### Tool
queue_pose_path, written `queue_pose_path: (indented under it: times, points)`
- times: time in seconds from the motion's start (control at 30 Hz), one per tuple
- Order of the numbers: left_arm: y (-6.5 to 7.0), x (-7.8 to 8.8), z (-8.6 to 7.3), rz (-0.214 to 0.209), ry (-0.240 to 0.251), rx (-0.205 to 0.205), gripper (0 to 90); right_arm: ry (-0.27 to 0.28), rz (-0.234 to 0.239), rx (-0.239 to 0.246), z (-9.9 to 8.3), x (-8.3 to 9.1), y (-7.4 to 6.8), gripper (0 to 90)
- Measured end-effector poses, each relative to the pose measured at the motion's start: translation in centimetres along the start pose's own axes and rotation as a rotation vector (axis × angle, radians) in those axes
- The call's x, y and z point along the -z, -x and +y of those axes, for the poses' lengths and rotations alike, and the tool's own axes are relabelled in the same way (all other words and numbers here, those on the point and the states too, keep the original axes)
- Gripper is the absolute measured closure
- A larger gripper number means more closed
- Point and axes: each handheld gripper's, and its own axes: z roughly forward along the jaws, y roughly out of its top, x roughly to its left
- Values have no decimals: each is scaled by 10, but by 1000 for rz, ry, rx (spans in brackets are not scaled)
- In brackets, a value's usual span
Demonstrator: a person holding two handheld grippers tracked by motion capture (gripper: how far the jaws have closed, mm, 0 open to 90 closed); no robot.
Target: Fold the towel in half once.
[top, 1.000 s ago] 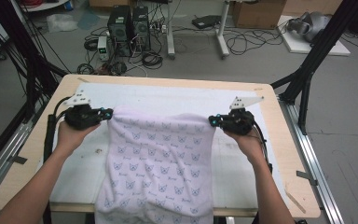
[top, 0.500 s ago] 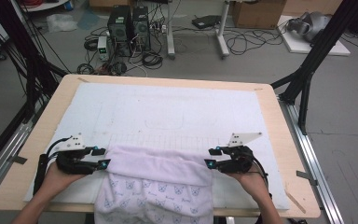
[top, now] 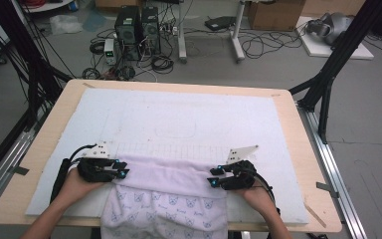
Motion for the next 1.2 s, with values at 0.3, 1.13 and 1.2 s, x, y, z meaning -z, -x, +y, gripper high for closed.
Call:
queue_pose_path:
  times: [0.3, 1.13, 1.2]
  points:
    - [5, 9, 1, 29, 15, -38, 897, -17, 16, 17, 3, 0, -4, 849]
    - [14, 32, 6, 136, 76, -36, 884, 56, -11, 34, 9, 14, -9, 841]
    - [19, 43, 5, 134, 102, -39, 884, 76, -10, 49, 12, 21, -16, 842]
